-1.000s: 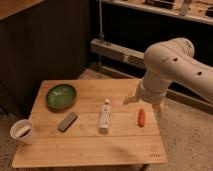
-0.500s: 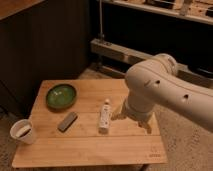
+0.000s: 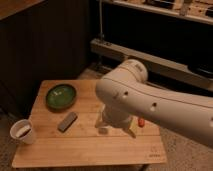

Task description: Move the arm in a circular motion

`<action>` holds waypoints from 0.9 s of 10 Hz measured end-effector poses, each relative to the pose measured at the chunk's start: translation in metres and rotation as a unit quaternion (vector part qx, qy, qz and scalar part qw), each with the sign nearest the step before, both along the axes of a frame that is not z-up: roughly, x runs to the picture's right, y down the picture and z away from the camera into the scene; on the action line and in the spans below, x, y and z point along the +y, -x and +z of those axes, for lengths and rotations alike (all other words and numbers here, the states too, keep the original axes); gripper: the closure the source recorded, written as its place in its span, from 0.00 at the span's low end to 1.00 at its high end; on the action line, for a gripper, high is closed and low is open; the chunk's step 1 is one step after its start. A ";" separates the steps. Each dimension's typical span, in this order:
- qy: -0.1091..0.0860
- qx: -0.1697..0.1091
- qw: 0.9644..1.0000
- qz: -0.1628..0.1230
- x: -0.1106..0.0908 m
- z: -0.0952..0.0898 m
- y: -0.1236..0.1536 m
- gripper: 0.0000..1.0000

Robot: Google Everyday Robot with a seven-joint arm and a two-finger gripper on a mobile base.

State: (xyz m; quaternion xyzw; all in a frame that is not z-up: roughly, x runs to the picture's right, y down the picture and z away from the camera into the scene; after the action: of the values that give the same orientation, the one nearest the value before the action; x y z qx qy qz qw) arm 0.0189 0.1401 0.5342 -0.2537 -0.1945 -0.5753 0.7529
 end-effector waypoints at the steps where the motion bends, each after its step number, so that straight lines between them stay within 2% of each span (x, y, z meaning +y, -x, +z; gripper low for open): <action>1: 0.000 -0.002 1.000 -0.013 -0.003 0.000 0.017 0.20; 5: -0.002 -0.019 0.998 -0.065 -0.013 0.003 0.077 0.20; 7: -0.003 -0.030 0.997 -0.074 -0.020 0.008 0.099 0.20; 9: -0.004 -0.029 0.997 -0.071 -0.023 0.008 0.106 0.20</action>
State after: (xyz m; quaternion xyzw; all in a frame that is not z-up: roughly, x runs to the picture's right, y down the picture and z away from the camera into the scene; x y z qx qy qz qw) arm -0.0876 0.1171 0.5426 -0.2469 -0.1958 -0.6352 0.7051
